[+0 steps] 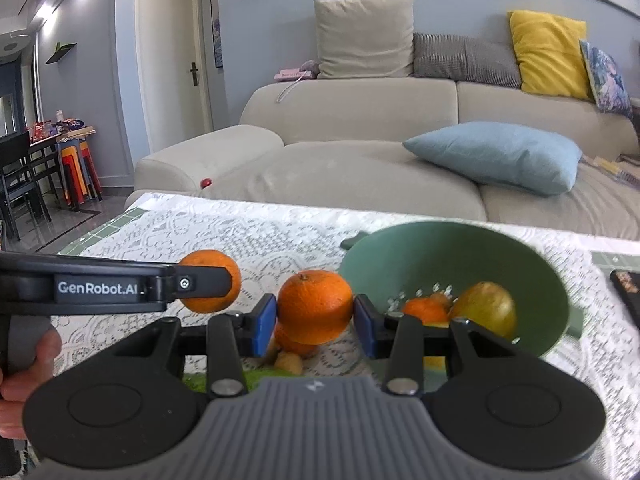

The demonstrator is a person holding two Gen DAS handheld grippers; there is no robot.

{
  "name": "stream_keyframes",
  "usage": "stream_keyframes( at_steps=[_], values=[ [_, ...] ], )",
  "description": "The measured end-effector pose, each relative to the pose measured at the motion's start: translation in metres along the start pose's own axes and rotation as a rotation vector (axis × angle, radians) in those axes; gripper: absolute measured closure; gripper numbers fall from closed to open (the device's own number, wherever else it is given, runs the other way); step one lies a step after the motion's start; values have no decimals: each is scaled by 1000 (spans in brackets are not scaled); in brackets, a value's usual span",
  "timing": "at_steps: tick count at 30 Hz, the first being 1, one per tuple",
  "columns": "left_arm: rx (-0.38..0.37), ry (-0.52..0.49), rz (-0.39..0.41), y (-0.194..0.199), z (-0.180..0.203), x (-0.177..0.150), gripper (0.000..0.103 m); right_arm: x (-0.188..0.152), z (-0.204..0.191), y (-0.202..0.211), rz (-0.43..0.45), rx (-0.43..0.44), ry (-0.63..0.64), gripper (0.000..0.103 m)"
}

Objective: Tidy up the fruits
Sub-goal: 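Lift both mandarins and carry them over the green colander, then lower both mandarins into the colander and open both grippers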

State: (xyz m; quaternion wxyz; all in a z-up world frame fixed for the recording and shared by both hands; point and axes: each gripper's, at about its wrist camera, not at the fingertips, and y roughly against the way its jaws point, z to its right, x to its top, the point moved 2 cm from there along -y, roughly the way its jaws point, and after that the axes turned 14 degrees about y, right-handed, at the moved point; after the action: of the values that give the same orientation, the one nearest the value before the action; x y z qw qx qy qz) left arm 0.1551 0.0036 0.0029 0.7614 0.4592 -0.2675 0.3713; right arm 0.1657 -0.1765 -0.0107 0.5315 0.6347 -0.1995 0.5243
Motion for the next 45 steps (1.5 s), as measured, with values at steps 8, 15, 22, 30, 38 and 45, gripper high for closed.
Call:
stream_keyframes(
  at_steps=[8, 15, 22, 30, 38, 45],
  values=[
    [-37, -41, 13, -13, 37, 9, 53, 5, 33, -5, -23, -57, 26, 63],
    [-67, -67, -23, -38, 63, 9, 53, 5, 58, -16, -50, -88, 34, 63],
    [-57, -68, -77, -69, 75, 8, 53, 0, 76, -36, -95, -100, 73, 63],
    [-60, -90, -124, -89, 82, 5, 53, -4, 86, -49, -122, -108, 107, 63],
    [-42, -108, -161, -108, 83, 0, 53, -6, 89, -56, -124, -115, 114, 63],
    [-24, -68, -176, -115, 72, 3, 53, -6, 88, -59, -118, -117, 129, 63]
  ],
)
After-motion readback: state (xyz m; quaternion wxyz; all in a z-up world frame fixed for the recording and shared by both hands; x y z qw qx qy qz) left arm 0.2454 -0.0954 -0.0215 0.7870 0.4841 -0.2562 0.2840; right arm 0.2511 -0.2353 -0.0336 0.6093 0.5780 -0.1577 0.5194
